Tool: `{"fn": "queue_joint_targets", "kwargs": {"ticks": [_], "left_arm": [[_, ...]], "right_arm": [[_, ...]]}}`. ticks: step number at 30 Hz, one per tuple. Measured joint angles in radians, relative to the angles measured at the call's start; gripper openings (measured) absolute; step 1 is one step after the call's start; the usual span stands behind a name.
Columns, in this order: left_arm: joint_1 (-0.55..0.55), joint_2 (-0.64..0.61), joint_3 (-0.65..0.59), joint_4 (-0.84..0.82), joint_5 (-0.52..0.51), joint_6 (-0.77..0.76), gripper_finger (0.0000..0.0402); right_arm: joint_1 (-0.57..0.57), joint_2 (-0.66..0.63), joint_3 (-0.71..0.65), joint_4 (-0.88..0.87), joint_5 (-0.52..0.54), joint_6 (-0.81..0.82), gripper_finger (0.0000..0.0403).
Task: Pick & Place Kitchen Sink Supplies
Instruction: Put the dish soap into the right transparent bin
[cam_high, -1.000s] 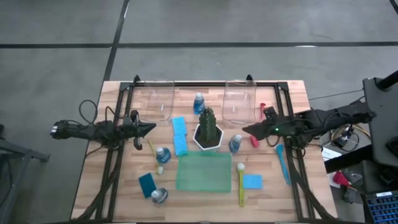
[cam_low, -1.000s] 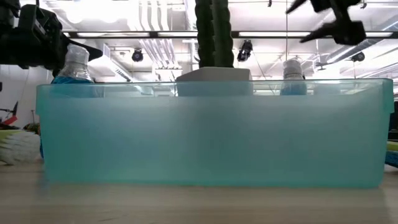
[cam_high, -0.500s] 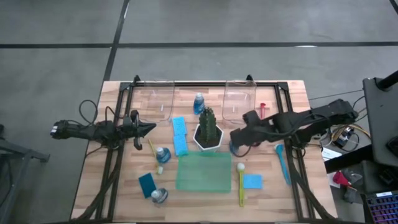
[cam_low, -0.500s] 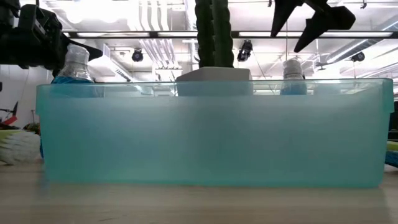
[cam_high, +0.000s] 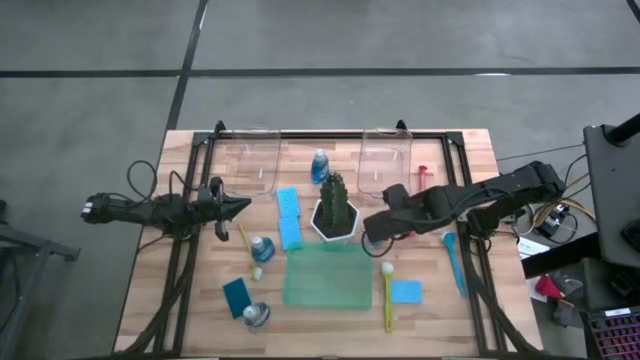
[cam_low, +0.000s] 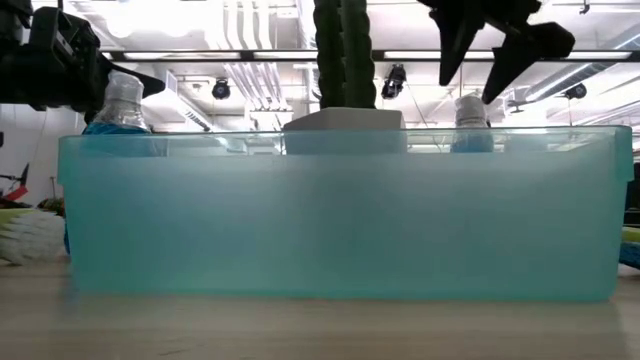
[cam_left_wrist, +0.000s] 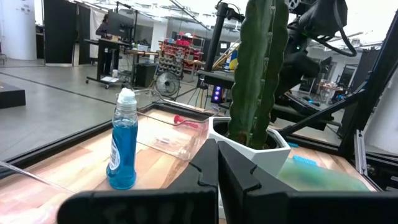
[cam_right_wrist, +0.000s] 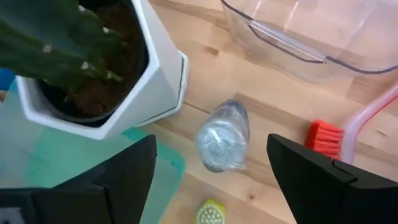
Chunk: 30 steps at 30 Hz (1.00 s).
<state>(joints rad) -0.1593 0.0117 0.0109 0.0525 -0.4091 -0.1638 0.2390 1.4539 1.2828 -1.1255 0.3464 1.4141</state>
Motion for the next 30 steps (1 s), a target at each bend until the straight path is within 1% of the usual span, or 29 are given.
{"fn": "queue_joint_targets", "kwargs": {"ticks": [7, 10, 16, 22, 30], "left_arm": [[0.000, 0.002, 0.000, 0.000, 0.000, 0.000, 0.0000], [0.000, 0.002, 0.000, 0.000, 0.000, 0.000, 0.0000], [0.000, 0.003, 0.000, 0.000, 0.000, 0.000, 0.0000], [0.000, 0.003, 0.000, 0.000, 0.000, 0.000, 0.0000], [0.000, 0.003, 0.000, 0.000, 0.000, 0.000, 0.0000]], "right_arm": [[-0.003, 0.017, -0.047, -0.001, -0.045, -0.001, 0.0283], [-0.004, 0.012, -0.055, 0.001, -0.035, 0.008, 0.0276], [-0.022, 0.010, -0.055, 0.005, -0.034, -0.042, 0.0251], [-0.034, 0.015, -0.057, 0.006, -0.049, -0.051, 0.0208], [-0.035, 0.014, -0.056, 0.011, -0.054, -0.064, 0.0130]]}}
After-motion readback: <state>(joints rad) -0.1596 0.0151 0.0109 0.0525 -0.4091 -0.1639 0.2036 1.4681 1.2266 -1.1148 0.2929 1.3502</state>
